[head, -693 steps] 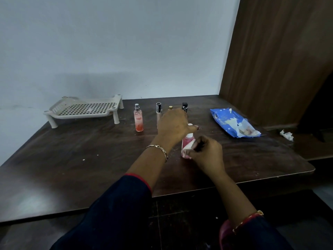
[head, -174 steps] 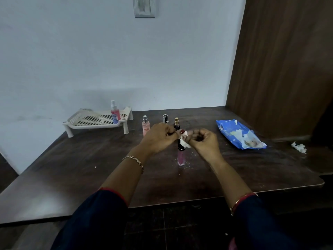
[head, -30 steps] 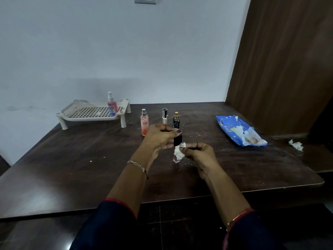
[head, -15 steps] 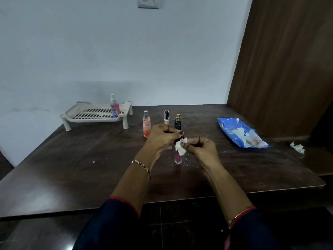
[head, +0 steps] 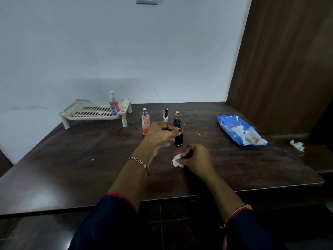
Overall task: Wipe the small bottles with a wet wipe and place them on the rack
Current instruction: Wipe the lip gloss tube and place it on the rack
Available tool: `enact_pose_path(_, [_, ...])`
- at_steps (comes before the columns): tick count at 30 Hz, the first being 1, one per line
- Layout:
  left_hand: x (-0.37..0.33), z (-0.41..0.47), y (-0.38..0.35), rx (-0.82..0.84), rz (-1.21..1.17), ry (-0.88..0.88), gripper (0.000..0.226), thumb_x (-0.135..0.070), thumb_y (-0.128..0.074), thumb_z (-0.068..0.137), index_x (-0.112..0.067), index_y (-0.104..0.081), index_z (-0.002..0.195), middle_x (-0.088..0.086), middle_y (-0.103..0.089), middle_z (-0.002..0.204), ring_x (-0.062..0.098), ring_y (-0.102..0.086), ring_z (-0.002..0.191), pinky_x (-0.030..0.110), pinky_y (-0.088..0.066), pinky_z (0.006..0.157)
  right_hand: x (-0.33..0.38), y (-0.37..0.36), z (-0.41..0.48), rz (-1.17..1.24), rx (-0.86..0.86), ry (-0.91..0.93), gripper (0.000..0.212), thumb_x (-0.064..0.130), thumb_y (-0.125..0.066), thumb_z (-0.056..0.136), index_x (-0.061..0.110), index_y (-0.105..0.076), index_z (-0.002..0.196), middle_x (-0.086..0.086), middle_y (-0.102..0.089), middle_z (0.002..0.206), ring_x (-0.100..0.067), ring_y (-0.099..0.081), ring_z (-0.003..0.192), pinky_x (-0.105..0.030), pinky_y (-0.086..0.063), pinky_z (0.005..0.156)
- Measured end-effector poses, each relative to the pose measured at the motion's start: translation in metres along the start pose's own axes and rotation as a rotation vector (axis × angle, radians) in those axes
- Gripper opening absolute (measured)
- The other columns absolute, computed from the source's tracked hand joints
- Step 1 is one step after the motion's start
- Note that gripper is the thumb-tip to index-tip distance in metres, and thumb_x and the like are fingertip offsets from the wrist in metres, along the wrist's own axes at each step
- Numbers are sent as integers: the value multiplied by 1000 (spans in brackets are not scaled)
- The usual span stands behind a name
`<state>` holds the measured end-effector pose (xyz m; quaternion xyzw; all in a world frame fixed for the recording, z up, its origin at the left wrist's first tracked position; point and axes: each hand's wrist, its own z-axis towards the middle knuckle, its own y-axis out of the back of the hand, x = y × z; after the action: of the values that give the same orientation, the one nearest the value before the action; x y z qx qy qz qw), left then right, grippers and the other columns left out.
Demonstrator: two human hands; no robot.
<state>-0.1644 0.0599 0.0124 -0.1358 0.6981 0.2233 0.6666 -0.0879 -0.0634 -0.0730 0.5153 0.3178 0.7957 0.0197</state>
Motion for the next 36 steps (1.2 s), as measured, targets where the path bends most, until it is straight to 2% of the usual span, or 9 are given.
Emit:
enact_pose_path(3, [-1,1,2,17,35,2,12,-16,-72,80,-19,-63,73,-8,-68,69,4,-63,62,26,-47,68,0,-2,-5,76,-62,19,36,9,-86,59,24,-54,49,12,-62,55,7,-57,51,-8,-40,48])
enact_pose_path(7, [-3,2,1,21,88,-6,11,-20,-73,80,-19,-63,73,-7,-67,68,7,-63,65,28,-47,70,9,-3,-6,145,-227,101,32,11,-84,62,28,-58,54,12,-66,63,-1,-64,62,-21,-51,59])
enact_pose_path(13, [-5,-1,1,5,104,-39,14,-14,-70,82,-10,-63,71,6,-54,59,17,-42,55,23,-35,55,22,-2,-1,258,-299,158,31,11,-85,62,29,-59,58,19,-66,64,4,-64,63,-9,-48,57])
enact_pose_path(18, [6,-3,1,-52,221,-246,13,-15,-71,81,-2,-70,83,8,-69,74,11,-60,67,20,-48,68,22,-1,-2,201,-266,119,28,10,-84,62,22,-59,59,15,-65,63,4,-62,61,-13,-49,56])
enact_pose_path(24, [20,-10,-2,-55,107,-311,26,10,-74,69,6,-65,93,2,-67,82,-11,-62,62,5,-49,64,16,-4,-11,149,-239,69,29,12,-85,62,23,-59,56,14,-64,60,4,-61,57,-12,-46,54])
enact_pose_path(26, [22,-16,2,-55,74,-325,30,12,-73,69,6,-66,98,7,-69,91,-6,-65,70,8,-51,71,15,-1,-12,148,-185,55,28,10,-84,62,23,-60,57,13,-65,62,4,-60,58,-8,-43,53])
enact_pose_path(30, [35,-32,12,-97,-49,-363,32,13,-73,68,-12,-68,87,8,-71,92,3,-68,79,19,-53,81,17,7,-17,349,-166,0,27,-3,-78,68,18,-63,62,-4,-69,69,-12,-64,65,-21,-50,63])
enact_pose_path(34, [51,-51,15,-131,-213,-414,32,10,-74,66,-10,-69,90,4,-75,88,12,-71,85,19,-54,78,28,10,-30,292,-302,-25,18,0,-73,76,16,-65,70,7,-67,67,0,-59,59,-7,-44,56])
enact_pose_path(36, [59,-60,11,-161,-271,-437,32,8,-75,65,-10,-69,91,4,-75,90,15,-71,87,18,-54,76,38,11,-39,186,-317,-15,16,4,-71,78,19,-66,75,9,-68,72,0,-62,66,-10,-47,63])
